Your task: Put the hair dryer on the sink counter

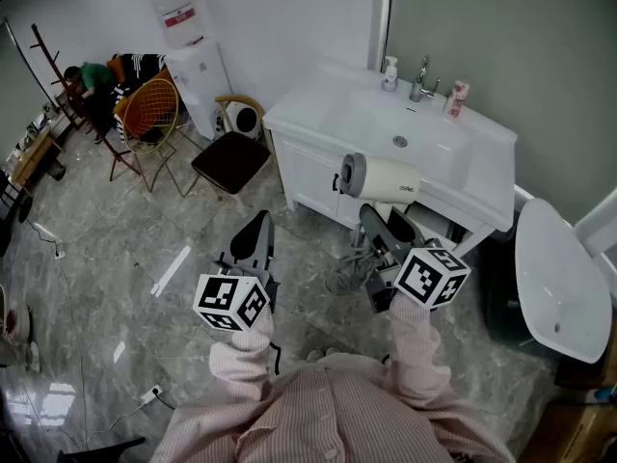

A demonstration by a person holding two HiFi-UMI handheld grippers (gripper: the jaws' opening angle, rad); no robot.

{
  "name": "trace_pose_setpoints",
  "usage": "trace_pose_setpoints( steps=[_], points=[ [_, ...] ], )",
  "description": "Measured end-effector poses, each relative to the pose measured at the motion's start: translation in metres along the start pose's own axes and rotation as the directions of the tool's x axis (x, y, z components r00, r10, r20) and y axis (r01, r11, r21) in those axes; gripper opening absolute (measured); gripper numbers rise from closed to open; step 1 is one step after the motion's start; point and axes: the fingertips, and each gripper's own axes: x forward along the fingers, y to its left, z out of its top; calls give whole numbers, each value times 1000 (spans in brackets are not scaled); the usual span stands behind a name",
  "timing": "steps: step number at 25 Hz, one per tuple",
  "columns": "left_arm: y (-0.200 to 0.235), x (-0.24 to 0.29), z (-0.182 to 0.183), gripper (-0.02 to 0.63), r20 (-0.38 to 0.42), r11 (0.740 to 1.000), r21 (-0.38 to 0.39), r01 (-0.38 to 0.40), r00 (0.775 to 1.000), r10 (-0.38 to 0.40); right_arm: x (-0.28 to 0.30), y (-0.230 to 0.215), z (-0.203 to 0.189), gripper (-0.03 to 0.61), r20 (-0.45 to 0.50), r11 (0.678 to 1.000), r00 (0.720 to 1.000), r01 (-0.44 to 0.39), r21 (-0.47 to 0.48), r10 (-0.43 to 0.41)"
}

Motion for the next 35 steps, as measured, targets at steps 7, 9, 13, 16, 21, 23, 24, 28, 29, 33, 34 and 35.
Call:
trace_pose_setpoints(
  steps=[7,9,13,16,21,23,24,28,29,33,34,35],
  points=[
    [6,0,-3,2,-4,1000,-2,-14,1000,14,3,-2,0,166,-5,1000,1000,-2,-5,2],
    [5,3,-4,2,-3,1000,-4,-17,1000,17,3,-5,1,167,-7,1000,1000,0,-7,0],
    [1,9,-6,2,-4,1000,-5,-23,1000,23,3,-14,3,167,-7,1000,1000,5,5,-5],
    [-3,14,-8,2,-7,1000,-6,-28,1000,28,4,-23,5,167,-10,1000,1000,12,11,-12],
    [-5,23,-15,2,-20,999,-9,-38,999,38,10,-35,6,166,-17,1000,1000,8,30,-7],
    [-3,26,-16,2,-24,999,-9,-42,999,42,14,-39,5,167,-22,999,1000,8,39,-7],
    [0,28,-16,2,-24,999,-9,-45,999,45,17,-40,6,167,-25,999,1000,7,40,-6],
    [15,43,-23,2,-35,998,-14,-58,998,58,37,-50,5,167,-33,999,999,0,42,1],
    [20,49,-26,2,-40,998,-15,-57,998,57,44,-55,4,167,-36,999,999,4,44,-2],
    [43,81,-29,2,-52,999,-19,-44,998,43,77,-71,5,167,-43,998,999,20,52,-18],
    [50,89,-29,2,-55,999,-21,-41,998,40,86,-75,5,166,-45,998,999,24,54,-21],
    [57,98,-29,2,-58,999,-22,-37,998,35,95,-79,6,167,-47,998,999,29,56,-26]
  ],
)
